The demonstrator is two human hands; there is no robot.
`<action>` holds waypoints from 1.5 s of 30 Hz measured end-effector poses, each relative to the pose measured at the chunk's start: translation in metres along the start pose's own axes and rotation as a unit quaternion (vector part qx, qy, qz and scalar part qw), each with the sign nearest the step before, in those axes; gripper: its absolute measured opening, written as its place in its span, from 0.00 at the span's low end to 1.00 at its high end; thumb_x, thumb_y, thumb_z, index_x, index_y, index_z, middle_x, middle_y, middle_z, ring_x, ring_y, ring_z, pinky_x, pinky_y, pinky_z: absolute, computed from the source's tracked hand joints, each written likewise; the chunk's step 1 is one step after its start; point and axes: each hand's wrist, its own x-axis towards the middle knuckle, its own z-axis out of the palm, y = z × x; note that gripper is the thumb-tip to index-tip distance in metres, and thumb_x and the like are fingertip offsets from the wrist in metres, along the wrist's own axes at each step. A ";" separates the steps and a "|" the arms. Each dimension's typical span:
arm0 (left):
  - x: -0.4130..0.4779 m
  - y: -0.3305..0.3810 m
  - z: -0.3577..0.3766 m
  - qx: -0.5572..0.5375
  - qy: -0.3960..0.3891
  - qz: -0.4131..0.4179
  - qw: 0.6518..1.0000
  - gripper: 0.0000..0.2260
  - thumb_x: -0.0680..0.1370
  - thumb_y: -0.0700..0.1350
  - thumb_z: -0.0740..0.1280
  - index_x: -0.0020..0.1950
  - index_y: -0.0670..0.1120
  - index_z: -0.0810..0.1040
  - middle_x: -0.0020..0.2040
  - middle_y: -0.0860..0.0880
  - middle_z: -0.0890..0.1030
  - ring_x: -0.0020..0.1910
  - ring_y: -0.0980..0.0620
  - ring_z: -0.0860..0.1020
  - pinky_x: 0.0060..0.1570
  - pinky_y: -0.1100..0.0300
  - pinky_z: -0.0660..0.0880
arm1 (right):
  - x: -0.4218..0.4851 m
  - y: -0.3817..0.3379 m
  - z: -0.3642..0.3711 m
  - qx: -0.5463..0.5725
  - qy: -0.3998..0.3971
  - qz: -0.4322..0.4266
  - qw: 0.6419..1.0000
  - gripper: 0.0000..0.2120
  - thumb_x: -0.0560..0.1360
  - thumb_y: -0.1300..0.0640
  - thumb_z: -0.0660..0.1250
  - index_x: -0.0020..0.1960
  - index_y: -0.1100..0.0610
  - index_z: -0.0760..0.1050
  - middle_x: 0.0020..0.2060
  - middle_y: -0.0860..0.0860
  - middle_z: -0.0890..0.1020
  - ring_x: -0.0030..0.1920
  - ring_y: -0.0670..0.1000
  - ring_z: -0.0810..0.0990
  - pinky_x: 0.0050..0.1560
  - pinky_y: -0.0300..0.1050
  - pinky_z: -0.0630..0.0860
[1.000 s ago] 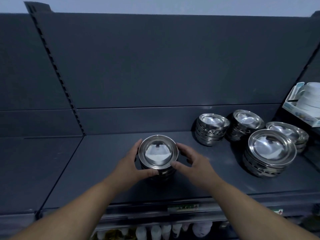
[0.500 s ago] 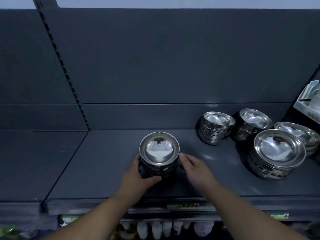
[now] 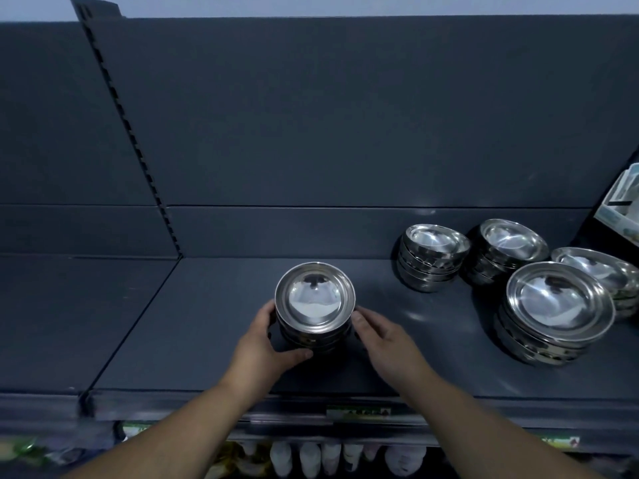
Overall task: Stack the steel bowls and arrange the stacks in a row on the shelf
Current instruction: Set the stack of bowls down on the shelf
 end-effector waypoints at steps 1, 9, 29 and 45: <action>0.000 0.001 -0.001 0.001 -0.001 0.003 1.000 0.44 0.57 0.48 0.83 0.68 0.58 0.66 0.63 0.57 0.76 0.66 0.56 0.72 0.64 0.63 0.67 | 0.001 0.000 -0.001 0.003 -0.006 -0.008 1.000 0.25 0.73 0.40 0.68 0.67 0.48 0.74 0.56 0.38 0.80 0.52 0.26 0.76 0.52 0.22 0.70; 0.003 0.013 -0.007 -0.013 -0.008 0.024 1.000 0.51 0.54 0.53 0.82 0.73 0.60 0.61 0.65 0.63 0.75 0.67 0.63 0.70 0.69 0.58 0.67 | 0.017 -0.003 -0.011 -0.059 -0.064 -0.067 0.994 0.42 0.65 0.58 0.80 0.72 0.43 0.64 0.64 0.40 0.75 0.67 0.39 0.71 0.65 0.35 0.68; 0.001 0.016 -0.006 -0.013 -0.017 0.031 0.999 0.50 0.57 0.47 0.83 0.73 0.59 0.61 0.62 0.64 0.76 0.63 0.66 0.73 0.69 0.58 0.68 | 0.026 0.007 -0.008 -0.044 -0.061 -0.090 0.993 0.40 0.61 0.55 0.81 0.67 0.38 0.66 0.61 0.38 0.76 0.63 0.39 0.74 0.63 0.37 0.72; -0.005 0.019 -0.010 -0.024 -0.004 -0.003 1.000 0.57 0.52 0.66 0.80 0.76 0.60 0.55 0.70 0.58 0.71 0.69 0.60 0.69 0.71 0.53 0.66 | 0.035 0.003 -0.017 -0.028 -0.105 -0.053 0.993 0.48 0.60 0.53 0.82 0.74 0.45 0.62 0.66 0.38 0.71 0.64 0.44 0.73 0.61 0.40 0.73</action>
